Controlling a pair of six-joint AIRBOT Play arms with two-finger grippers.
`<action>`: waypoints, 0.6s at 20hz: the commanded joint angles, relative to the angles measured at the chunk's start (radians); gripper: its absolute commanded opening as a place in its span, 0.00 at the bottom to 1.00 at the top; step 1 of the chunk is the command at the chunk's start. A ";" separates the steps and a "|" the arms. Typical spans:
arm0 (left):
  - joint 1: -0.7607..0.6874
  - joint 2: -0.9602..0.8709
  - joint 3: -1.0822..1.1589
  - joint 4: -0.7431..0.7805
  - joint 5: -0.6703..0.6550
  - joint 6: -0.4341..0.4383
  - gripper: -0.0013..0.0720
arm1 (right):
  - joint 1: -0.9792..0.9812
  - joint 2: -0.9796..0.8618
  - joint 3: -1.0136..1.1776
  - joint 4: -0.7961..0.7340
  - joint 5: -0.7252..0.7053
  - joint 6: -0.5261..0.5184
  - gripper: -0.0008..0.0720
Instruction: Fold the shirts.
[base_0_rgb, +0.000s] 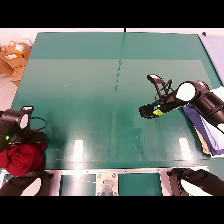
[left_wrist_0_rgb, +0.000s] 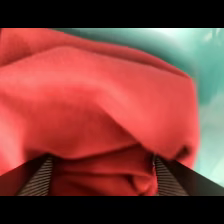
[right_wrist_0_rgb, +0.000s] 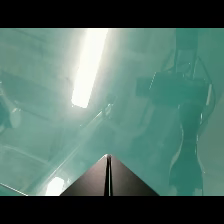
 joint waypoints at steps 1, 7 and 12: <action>0.071 -0.001 -0.065 0.011 0.114 0.036 0.81 | 0.001 0.000 0.000 0.000 0.000 0.000 0.03; 0.105 0.000 -0.008 -0.023 0.020 0.160 0.05 | 0.001 0.000 0.000 0.000 0.000 0.000 0.03; 0.010 0.000 0.352 -0.188 -0.134 0.242 0.05 | 0.001 0.000 0.000 0.000 0.000 0.000 0.03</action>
